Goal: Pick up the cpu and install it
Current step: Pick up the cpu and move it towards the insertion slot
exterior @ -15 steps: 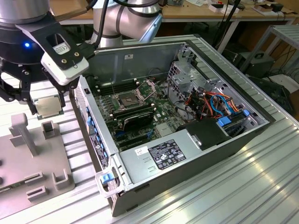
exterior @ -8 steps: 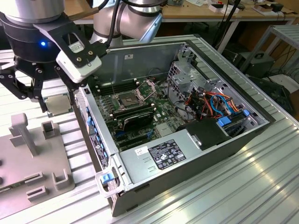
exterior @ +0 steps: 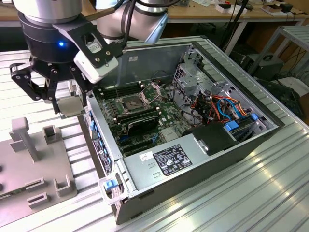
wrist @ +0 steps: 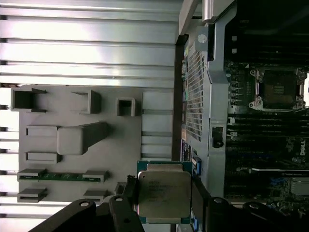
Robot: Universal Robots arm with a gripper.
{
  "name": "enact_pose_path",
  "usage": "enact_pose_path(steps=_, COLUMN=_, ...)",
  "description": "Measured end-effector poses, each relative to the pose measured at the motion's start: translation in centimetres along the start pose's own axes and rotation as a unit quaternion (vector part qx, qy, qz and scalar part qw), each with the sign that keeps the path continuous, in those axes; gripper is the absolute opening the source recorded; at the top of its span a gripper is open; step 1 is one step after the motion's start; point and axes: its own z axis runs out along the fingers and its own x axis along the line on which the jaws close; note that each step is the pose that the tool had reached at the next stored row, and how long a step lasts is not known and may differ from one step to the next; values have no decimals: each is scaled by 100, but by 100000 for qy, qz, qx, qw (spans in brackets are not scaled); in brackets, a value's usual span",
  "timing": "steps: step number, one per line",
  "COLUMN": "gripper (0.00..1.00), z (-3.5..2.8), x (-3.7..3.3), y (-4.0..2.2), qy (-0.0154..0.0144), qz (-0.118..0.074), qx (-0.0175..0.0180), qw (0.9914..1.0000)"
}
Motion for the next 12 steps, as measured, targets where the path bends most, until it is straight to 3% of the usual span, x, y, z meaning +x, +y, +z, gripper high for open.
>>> enact_pose_path(steps=10, gripper=55, z=2, x=-250, y=-7, qy=0, qz=-4, qx=1, qw=100000)
enact_pose_path(steps=12, gripper=55, z=2, x=-344, y=-9, qy=-1, qz=0, qx=2, qw=100000)
